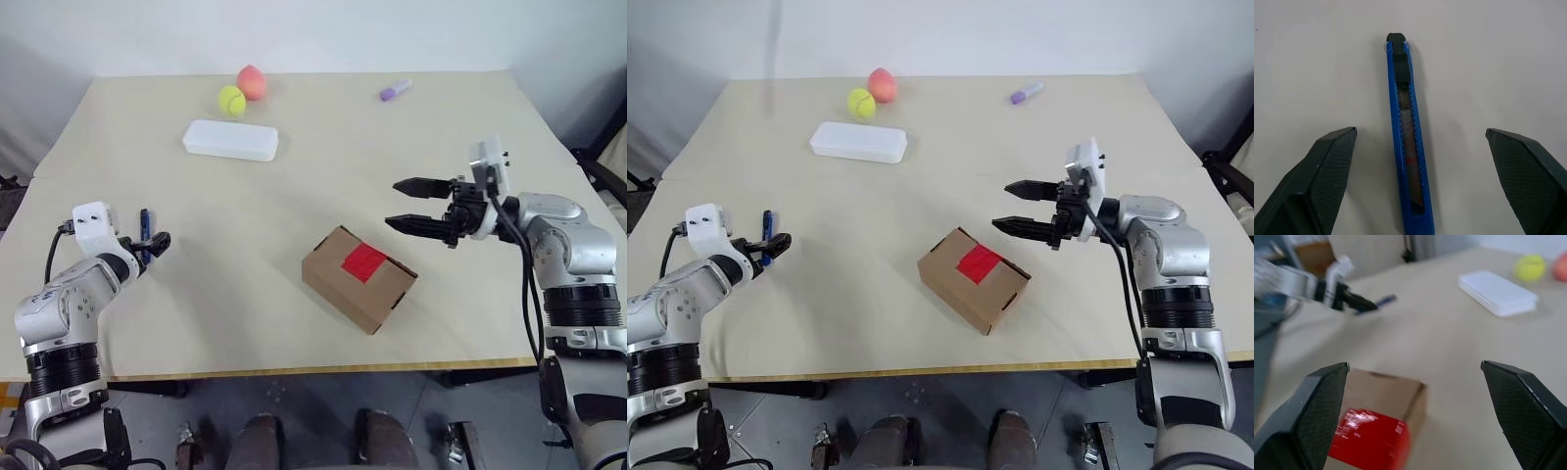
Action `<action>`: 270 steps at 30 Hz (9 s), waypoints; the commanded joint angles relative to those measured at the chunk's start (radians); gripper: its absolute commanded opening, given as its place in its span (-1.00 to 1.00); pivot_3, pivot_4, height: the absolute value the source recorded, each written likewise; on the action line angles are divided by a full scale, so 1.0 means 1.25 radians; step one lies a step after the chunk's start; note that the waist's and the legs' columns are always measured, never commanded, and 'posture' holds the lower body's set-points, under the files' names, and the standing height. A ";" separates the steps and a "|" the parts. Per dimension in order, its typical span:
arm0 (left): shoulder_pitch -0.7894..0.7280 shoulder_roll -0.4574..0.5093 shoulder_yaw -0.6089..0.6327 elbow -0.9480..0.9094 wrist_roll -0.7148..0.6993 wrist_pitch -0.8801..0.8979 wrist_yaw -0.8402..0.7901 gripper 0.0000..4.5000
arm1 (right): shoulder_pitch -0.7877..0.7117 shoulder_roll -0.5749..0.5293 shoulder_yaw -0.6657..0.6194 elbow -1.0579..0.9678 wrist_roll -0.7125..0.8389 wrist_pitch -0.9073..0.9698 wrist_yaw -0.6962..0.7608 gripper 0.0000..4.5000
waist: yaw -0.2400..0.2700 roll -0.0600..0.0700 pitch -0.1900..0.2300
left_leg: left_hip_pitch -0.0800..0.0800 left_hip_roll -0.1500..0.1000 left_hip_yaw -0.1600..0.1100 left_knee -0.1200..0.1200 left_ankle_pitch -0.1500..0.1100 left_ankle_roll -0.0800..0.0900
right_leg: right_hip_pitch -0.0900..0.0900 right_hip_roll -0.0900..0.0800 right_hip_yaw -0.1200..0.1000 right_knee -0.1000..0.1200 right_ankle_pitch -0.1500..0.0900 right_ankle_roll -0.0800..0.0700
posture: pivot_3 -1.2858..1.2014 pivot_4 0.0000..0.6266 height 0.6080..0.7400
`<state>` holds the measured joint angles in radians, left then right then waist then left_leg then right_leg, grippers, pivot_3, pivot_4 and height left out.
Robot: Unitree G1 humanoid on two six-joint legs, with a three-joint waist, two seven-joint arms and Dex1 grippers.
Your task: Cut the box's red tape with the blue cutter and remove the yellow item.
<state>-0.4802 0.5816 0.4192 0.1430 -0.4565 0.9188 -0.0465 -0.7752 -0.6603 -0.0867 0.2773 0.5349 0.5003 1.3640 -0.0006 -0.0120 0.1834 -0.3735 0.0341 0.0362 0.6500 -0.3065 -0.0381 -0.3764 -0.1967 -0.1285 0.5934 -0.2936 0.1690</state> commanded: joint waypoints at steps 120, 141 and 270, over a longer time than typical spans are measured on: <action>0.464 0.259 -0.277 -0.337 0.237 -0.602 -0.747 -0.81 | -0.122 0.293 0.642 -0.240 -0.559 -0.121 -0.187 -0.99 | -0.023 0.003 -0.003 | -0.005 0.004 0.010 0.007 -0.007 0.001 | -0.016 0.001 0.007 0.014 0.000 -0.001 | 0.03 -0.52 1.00; 0.472 0.255 -0.267 -0.350 0.246 -0.582 -0.722 -0.81 | -0.092 0.366 0.700 -0.126 -0.636 -0.262 -0.167 -0.99 | -0.024 0.003 -0.003 | 0.000 0.011 0.015 0.007 -0.009 -0.002 | -0.015 0.006 0.007 0.015 0.000 -0.004 | 0.03 -0.52 1.00; 0.044 -0.093 -0.328 0.013 0.391 -1.050 -0.339 -0.51 | -0.589 0.411 -0.133 0.343 -0.013 0.850 -0.656 -0.88 | -0.026 0.004 -0.003 | -0.003 0.014 0.020 0.009 -0.013 -0.002 | -0.017 0.009 0.007 0.012 0.000 -0.005 | 0.03 -0.52 1.00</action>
<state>-0.4215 0.4459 0.0017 0.1957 0.0423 -0.4401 -0.4595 -1.4820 -0.1388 -0.2547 0.7594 0.4817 1.5550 0.5174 -0.0335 -0.0063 0.1792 -0.3770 0.0521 0.0609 0.6609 -0.3224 -0.0405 -0.3978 -0.1849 -0.1196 0.6081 -0.2936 0.1630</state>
